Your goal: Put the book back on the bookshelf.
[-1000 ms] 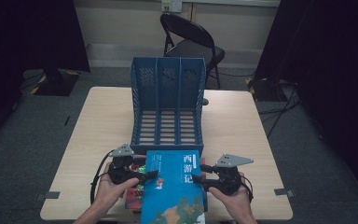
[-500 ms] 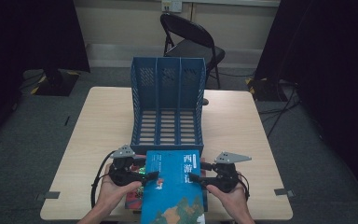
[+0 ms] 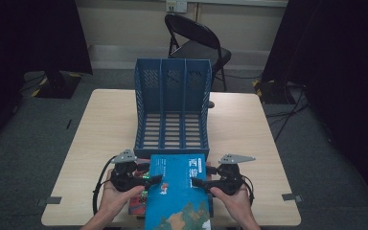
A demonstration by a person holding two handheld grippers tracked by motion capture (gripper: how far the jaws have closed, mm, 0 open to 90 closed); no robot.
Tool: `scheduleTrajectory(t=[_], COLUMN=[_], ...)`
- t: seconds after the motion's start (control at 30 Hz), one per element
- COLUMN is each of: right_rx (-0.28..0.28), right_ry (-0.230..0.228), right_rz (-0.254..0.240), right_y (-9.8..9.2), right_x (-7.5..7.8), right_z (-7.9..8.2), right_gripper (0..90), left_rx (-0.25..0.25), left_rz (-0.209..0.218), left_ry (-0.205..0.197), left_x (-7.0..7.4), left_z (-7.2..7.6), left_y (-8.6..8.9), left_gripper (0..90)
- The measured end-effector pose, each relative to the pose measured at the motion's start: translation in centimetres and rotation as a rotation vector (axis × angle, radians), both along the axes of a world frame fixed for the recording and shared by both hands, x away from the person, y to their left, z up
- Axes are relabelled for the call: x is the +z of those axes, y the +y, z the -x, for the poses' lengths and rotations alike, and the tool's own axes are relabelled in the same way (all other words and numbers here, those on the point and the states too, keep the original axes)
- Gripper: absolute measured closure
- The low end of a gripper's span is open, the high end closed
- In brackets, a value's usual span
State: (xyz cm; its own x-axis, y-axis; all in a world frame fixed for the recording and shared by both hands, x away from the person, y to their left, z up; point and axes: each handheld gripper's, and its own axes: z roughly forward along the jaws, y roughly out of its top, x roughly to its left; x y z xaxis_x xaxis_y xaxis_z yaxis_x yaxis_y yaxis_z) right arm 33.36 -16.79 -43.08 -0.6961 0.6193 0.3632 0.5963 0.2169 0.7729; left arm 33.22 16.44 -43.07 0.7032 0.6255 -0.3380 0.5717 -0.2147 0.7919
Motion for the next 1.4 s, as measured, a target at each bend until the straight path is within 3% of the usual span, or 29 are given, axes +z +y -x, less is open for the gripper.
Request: scheduleTrajectory(t=[0.13,0.2,0.23,0.43,0.5,0.6,0.77,1.07,1.23,1.4], right_rx=[-0.015,-0.035,-0.035,-0.053,-0.028,-0.026,-0.027,-0.019,-0.014,0.013], right_ry=[-0.023,-0.049,-0.049,-0.070,-0.051,-0.077,-0.066,-0.064,-0.051,-0.033], right_rz=[0.037,0.042,0.042,0.020,-0.021,0.005,-0.001,-0.011,-0.015,-0.025], right_y=[0.3,0.2,0.2,0.0,-0.1,0.5,0.4,1.3,1.5,1.1], right_x=[0.5,0.9,0.9,1.3,1.2,1.4,1.2,0.9,1.0,1.0], right_z=[0.3,0.5,0.5,0.8,0.9,1.5,1.5,-0.6,-0.7,0.3], right_gripper=[24.5,33.6,33.6,46.7,50.9,50.2,46.9,40.3,43.9,47.5], left_rx=[-0.001,-0.001,-0.001,0.000,0.000,-0.007,-0.005,-0.005,-0.004,-0.004], left_rz=[0.005,0.007,0.007,0.014,0.014,0.014,0.014,0.013,0.016,0.017], left_ry=[-0.002,-0.004,-0.004,-0.004,-0.003,-0.004,-0.006,-0.006,-0.008,-0.008], left_x=[-0.1,-0.1,-0.1,-0.2,-0.2,-0.2,-0.2,-0.2,-0.2,-0.2], left_z=[0.0,-0.1,-0.1,-0.1,-0.1,-0.1,0.0,-0.1,0.0,0.0], left_y=[0.0,0.1,0.1,0.1,0.1,0.2,0.2,0.2,0.2,0.2], left_gripper=[24.8,24.6,24.5,24.4,24.4,24.9,25.3,25.2,25.3,25.5])
